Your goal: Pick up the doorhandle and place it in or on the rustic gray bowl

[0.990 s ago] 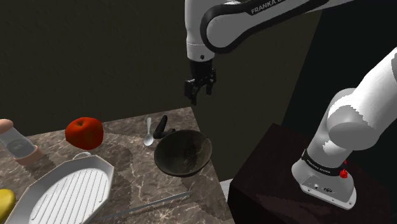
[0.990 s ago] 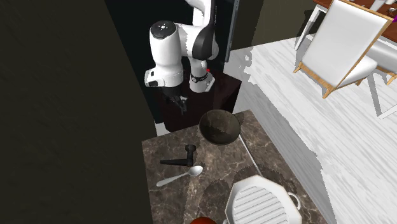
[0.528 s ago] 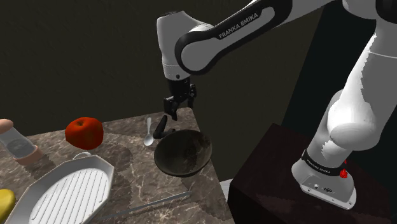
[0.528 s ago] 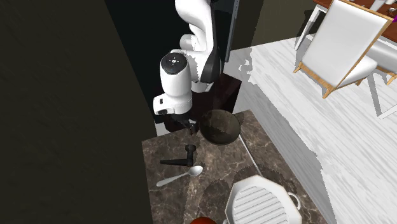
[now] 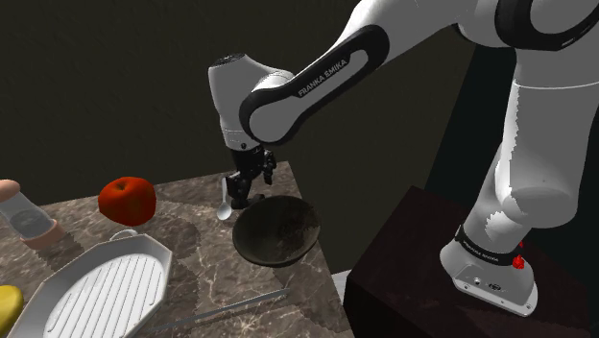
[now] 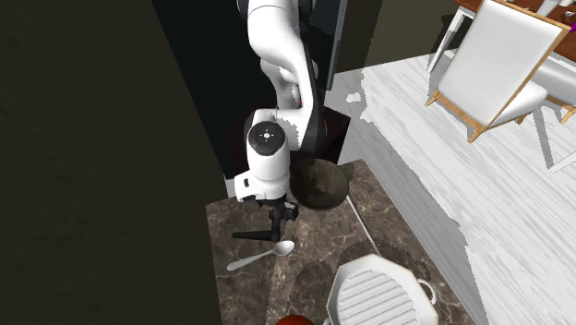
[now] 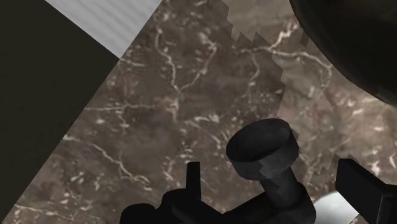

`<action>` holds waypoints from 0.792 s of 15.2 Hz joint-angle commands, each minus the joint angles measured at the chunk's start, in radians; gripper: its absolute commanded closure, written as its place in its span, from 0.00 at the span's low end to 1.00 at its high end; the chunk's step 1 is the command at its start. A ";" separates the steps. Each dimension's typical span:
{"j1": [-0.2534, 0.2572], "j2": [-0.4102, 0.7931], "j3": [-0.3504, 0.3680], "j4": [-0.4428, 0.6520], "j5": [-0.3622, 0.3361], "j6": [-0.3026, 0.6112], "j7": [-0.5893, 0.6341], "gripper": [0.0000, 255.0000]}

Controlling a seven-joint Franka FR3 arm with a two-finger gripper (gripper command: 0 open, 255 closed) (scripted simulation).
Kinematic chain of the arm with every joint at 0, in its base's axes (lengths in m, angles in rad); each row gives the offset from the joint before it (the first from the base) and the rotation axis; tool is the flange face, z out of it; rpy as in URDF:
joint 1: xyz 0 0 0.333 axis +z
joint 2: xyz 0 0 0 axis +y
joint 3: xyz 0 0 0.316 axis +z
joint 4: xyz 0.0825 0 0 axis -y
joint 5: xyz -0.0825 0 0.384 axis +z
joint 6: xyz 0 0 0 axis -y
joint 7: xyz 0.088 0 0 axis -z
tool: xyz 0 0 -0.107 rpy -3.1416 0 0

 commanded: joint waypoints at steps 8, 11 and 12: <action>0.007 0.041 -0.007 -0.026 -0.023 0.063 0.016 0.00; 0.007 0.041 -0.007 -0.026 -0.023 0.063 0.016 0.00; 0.007 0.041 -0.007 -0.026 -0.023 0.063 0.016 0.00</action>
